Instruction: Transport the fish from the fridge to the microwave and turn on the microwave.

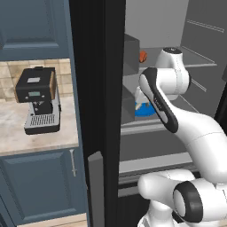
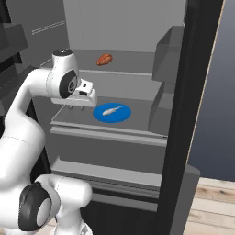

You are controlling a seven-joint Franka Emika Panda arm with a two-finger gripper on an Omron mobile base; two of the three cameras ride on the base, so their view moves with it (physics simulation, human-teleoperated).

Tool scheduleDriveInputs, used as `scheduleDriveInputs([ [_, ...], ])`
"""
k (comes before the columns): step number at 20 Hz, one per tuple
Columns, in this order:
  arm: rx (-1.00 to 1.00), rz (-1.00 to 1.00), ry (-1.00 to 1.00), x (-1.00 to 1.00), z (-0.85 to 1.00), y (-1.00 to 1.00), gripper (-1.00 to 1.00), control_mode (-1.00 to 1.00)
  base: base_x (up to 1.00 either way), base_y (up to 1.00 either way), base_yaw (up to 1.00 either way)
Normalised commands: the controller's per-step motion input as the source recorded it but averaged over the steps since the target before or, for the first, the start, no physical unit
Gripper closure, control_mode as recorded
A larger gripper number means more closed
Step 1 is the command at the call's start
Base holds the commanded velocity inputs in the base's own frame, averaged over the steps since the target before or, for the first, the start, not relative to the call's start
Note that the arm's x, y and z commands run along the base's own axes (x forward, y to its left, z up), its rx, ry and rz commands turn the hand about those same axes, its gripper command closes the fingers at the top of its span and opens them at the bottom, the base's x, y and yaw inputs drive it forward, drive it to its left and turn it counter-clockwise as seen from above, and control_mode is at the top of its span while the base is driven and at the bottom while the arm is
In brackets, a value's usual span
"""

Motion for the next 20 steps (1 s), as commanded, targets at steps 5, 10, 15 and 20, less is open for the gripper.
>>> scheduleDriveInputs([
  [5,0.0,0.0,-0.01,-0.2,0.0,-0.02,-1.0,-1.0,0.0,0.0,0.0],
  [10,0.0,-0.02,-0.11,-0.26,0.0,-0.12,-1.0,-1.0,0.0,0.0,0.0],
  [15,0.0,-0.06,-0.15,-0.07,0.0,-0.26,-1.0,-1.0,0.0,0.0,0.0],
  [20,0.0,-0.06,-0.09,0.0,-0.01,-0.26,-1.0,-1.0,0.0,0.0,0.0],
])
